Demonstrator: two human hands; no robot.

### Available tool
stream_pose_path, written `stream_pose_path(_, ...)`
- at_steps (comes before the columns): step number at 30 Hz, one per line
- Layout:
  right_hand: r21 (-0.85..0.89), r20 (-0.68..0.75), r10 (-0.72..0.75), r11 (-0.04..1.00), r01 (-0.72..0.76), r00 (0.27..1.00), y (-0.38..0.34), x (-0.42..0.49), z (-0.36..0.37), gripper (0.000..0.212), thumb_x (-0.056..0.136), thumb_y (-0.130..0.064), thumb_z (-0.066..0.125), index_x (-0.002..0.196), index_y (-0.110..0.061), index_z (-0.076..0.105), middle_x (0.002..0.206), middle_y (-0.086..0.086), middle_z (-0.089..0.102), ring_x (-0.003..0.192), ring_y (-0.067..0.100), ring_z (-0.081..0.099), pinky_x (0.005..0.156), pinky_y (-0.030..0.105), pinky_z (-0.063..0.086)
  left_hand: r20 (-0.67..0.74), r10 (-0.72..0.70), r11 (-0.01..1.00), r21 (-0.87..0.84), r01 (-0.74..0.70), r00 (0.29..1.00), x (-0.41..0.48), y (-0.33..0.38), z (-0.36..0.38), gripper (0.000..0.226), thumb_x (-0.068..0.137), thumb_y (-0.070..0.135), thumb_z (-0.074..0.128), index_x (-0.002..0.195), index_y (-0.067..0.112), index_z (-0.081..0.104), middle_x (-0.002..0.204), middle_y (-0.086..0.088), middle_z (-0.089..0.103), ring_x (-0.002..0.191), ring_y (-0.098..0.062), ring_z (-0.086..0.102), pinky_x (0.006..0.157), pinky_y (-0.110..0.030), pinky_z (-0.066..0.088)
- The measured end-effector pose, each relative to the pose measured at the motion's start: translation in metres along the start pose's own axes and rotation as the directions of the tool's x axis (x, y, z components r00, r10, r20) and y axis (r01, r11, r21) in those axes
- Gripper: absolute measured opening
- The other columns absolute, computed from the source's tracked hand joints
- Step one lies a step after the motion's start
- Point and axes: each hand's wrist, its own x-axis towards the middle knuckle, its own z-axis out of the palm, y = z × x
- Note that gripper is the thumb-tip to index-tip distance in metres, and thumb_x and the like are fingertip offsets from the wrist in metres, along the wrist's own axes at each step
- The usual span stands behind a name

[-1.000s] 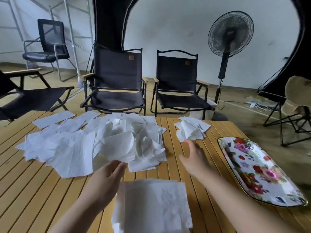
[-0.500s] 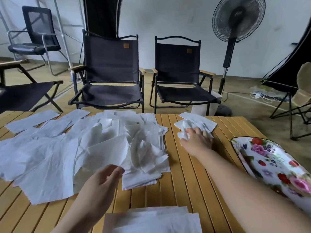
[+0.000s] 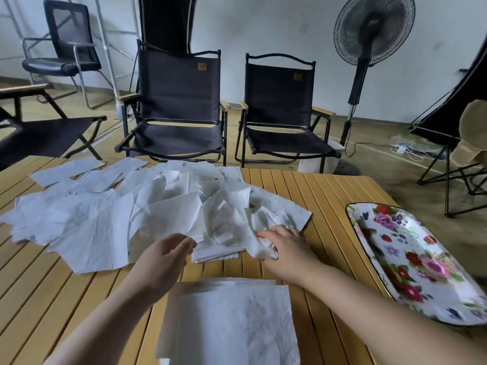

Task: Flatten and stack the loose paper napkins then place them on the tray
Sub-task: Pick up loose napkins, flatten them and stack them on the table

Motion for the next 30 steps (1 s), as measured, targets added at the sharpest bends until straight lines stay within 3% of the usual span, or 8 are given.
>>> stream_pose_path(5,0.038,-0.101,0.051,0.998,-0.047,0.994,-0.003,-0.01,-0.003,0.045,0.094,-0.027,0.053,0.138,-0.036,0.057,0.136,-0.012,0.054,0.123,0.015,0.048,0.105,0.039,0.04,0.009,0.009,1.0,-0.021,-0.008,1.0,-0.007,0.001,-0.01,0.026,0.095,0.039,0.052,0.088,0.024,0.071,0.09,0.004,0.072,0.081,-0.013,0.068,0.068,-0.025,0.045)
stream_pose_path(7,0.124,-0.19,0.098,0.99,-0.075,0.977,-0.004,-0.014,-0.006,0.037,0.095,-0.03,0.058,0.131,-0.031,0.064,0.127,-0.011,0.06,0.114,0.014,0.055,0.099,0.037,0.046,0.003,0.022,0.999,-0.035,-0.022,1.0,-0.011,0.004,-0.014,0.028,0.091,0.043,0.052,0.088,0.024,0.071,0.091,0.006,0.072,0.081,-0.012,0.068,0.07,-0.024,0.045)
stream_pose_path(11,0.396,-0.272,0.203,0.915,-0.084,0.941,-0.007,-0.021,-0.011,0.026,0.096,-0.02,0.062,0.119,-0.024,0.073,0.116,-0.012,0.066,0.109,0.01,0.062,0.092,0.028,0.052,-0.007,0.045,0.999,-0.002,-0.045,0.999,-0.016,0.007,-0.019,0.027,0.101,0.028,0.046,0.09,0.023,0.07,0.092,0.003,0.071,0.081,-0.013,0.066,0.072,-0.023,0.045)
stream_pose_path(14,0.285,-0.267,0.18,0.953,-0.101,0.947,-0.008,-0.027,-0.013,0.023,0.094,-0.015,0.063,0.111,-0.027,0.073,0.113,-0.011,0.069,0.104,0.012,0.064,0.089,0.028,0.053,-0.005,0.052,0.999,-0.015,-0.053,0.999,-0.02,0.009,-0.023,0.027,0.102,0.028,0.046,0.091,0.024,0.07,0.094,0.003,0.071,0.082,-0.014,0.066,0.076,-0.027,0.047)
stream_pose_path(18,0.048,-0.02,0.063,0.997,-0.062,0.998,-0.014,-0.03,-0.012,0.047,0.091,-0.008,0.059,0.133,-0.029,0.059,0.136,-0.01,0.053,0.122,0.017,0.053,0.1,0.032,0.046,-0.002,0.059,0.998,-0.023,-0.059,0.998,-0.027,0.009,-0.027,0.027,0.102,0.029,0.046,0.091,0.026,0.07,0.094,0.004,0.071,0.081,-0.012,0.066,0.073,-0.027,0.047)
stream_pose_path(22,-0.135,-0.058,0.021,0.99,-0.029,0.998,-0.016,-0.023,-0.014,0.053,0.093,-0.009,0.052,0.14,-0.032,0.051,0.147,-0.013,0.046,0.135,0.017,0.039,0.109,0.039,0.037,0.009,0.07,0.997,-0.028,-0.069,0.998,-0.033,0.01,-0.03,0.027,0.102,0.029,0.045,0.09,0.027,0.069,0.094,0.008,0.07,0.082,-0.011,0.067,0.07,-0.025,0.046)
stream_pose_path(27,-0.099,-0.058,0.091,0.99,-0.097,0.994,-0.02,-0.007,-0.015,0.032,0.088,-0.037,0.058,0.12,-0.038,0.063,0.128,-0.015,0.055,0.126,0.012,0.046,0.098,0.038,0.028,-0.007,0.059,0.995,-0.081,-0.059,0.998,-0.034,0.009,-0.034,0.026,0.102,0.026,0.048,0.087,0.025,0.07,0.093,0.004,0.072,0.08,-0.014,0.067,0.076,-0.031,0.048)
stream_pose_path(30,-0.054,-0.106,0.076,0.995,-0.082,0.991,-0.022,-0.003,-0.009,0.028,0.086,-0.043,0.057,0.112,-0.039,0.067,0.118,-0.017,0.057,0.117,0.012,0.049,0.1,0.038,0.031,0.008,0.053,0.996,-0.066,-0.053,0.999,-0.033,0.008,-0.034,0.026,0.101,0.03,0.049,0.087,0.025,0.07,0.094,0.003,0.072,0.082,-0.014,0.068,0.079,-0.032,0.049)
